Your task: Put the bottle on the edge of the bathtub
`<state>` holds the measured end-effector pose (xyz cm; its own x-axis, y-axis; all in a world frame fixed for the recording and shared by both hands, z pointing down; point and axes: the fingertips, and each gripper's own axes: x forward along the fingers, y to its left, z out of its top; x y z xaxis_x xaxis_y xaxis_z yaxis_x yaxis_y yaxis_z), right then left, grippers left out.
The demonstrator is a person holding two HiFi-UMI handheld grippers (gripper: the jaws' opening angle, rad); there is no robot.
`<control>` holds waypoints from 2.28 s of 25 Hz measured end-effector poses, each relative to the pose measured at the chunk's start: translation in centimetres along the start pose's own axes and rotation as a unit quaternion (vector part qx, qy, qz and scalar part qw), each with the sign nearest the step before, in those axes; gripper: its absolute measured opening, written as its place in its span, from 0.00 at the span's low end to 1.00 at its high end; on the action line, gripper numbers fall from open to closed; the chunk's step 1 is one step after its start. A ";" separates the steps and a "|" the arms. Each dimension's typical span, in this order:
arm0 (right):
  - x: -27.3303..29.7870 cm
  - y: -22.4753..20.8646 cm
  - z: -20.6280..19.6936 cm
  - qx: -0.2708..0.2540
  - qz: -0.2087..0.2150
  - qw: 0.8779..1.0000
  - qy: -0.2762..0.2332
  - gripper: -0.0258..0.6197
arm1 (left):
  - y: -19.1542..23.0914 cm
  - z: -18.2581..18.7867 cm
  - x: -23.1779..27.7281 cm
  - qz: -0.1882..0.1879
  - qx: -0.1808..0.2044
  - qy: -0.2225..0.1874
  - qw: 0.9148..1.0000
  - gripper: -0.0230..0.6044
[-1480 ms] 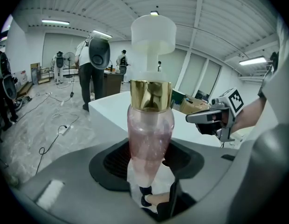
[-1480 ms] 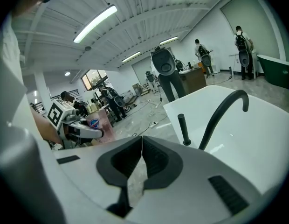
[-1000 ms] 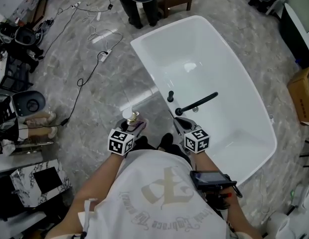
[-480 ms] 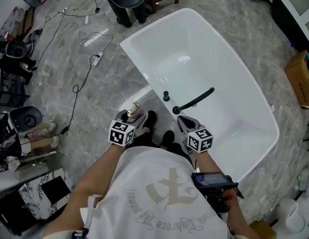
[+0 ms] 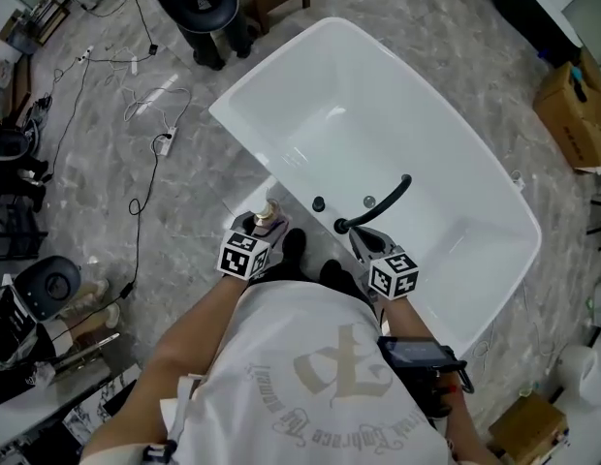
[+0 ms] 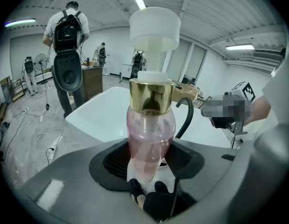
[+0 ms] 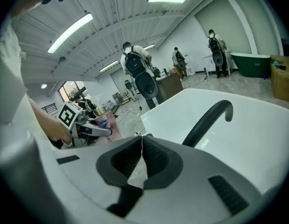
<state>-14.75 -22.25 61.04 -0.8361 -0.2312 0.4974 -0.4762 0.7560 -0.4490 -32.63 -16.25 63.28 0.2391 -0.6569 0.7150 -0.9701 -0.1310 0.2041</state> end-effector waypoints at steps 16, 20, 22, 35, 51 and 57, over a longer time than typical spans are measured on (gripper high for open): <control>3.8 0.9 -1.0 0.047 -0.091 0.995 -0.007 0.05 | 5.8 -2.4 5.5 -0.083 0.043 0.066 0.993 0.39; 3.9 0.5 -1.0 0.060 -0.107 0.992 -0.007 0.05 | 6.1 -2.5 7.1 -0.092 0.051 0.080 0.991 0.39; 4.0 0.4 -0.9 0.065 -0.114 0.991 -0.010 0.05 | 6.3 -2.5 8.0 -0.097 0.056 0.086 0.990 0.39; 2.8 -0.9 -1.1 0.106 -0.150 0.983 -0.023 0.05 | 6.2 -1.3 13.9 -0.110 0.099 0.114 0.982 0.39; 2.1 -1.8 -1.9 0.136 -0.173 0.975 -0.027 0.05 | 4.6 0.6 18.0 -0.109 0.138 0.104 0.979 0.39; 1.9 -2.1 -2.0 0.140 -0.178 0.974 -0.028 0.05 | 4.7 0.2 18.7 -0.094 0.160 0.105 0.977 0.39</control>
<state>-14.84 -23.05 64.40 -0.6149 -0.4872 0.6201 -0.7871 0.4281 -0.4441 -32.75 -29.30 77.44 0.3839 -0.4368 0.8135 -0.8638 -0.4813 0.1492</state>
